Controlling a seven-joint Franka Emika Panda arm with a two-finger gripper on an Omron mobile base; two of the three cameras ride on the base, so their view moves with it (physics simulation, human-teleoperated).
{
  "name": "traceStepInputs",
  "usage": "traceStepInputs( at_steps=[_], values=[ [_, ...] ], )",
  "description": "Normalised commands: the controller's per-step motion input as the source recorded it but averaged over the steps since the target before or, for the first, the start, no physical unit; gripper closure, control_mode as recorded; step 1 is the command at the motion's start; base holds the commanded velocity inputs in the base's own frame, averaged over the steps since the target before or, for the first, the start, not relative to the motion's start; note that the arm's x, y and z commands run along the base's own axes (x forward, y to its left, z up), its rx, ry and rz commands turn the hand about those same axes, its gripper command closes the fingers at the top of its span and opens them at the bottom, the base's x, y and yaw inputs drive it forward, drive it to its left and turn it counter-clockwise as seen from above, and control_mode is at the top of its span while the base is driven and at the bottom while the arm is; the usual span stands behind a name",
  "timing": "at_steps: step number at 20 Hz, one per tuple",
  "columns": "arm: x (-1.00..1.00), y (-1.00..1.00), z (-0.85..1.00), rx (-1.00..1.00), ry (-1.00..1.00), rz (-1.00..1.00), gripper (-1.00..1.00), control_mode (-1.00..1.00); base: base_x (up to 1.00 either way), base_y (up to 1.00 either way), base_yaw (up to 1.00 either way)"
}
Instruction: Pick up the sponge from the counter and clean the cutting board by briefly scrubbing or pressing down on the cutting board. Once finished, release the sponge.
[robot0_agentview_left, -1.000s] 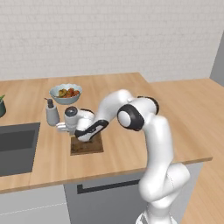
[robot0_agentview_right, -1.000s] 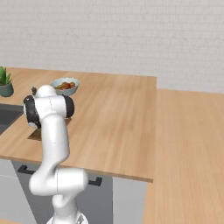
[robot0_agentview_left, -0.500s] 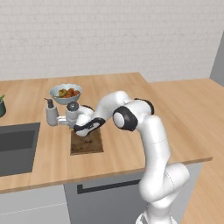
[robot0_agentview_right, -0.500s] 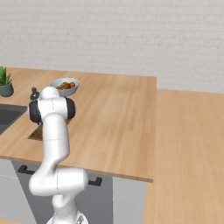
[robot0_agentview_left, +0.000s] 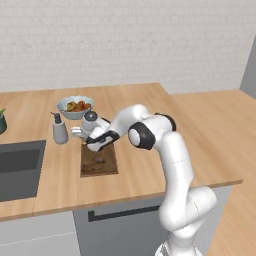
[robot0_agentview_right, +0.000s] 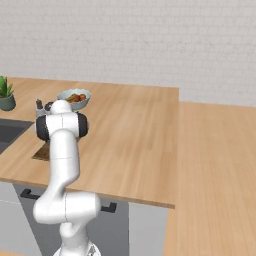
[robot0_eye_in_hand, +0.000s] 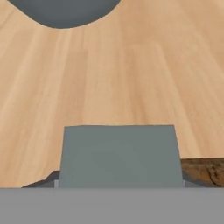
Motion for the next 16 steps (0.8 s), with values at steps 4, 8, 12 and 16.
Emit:
traceStepInputs(
  at_steps=[4, 8, 12, 16],
  values=[
    [-0.38, -0.04, -0.08, 0.0, -0.01, 0.0, 1.0, -1.0, 0.0, 0.0, 0.0],
    [-0.69, -0.1, -0.23, 0.0, -0.04, 0.0, 1.0, -1.0, 0.0, 0.0, 0.0],
    [-0.75, -0.13, -0.36, 0.0, -0.04, 0.0, 1.0, -1.0, 0.0, 0.0, 0.0],
    [-0.83, -0.09, -0.42, 0.0, 0.0, 0.0, 1.0, -1.0, 0.0, 0.0, 0.0]
  ],
)
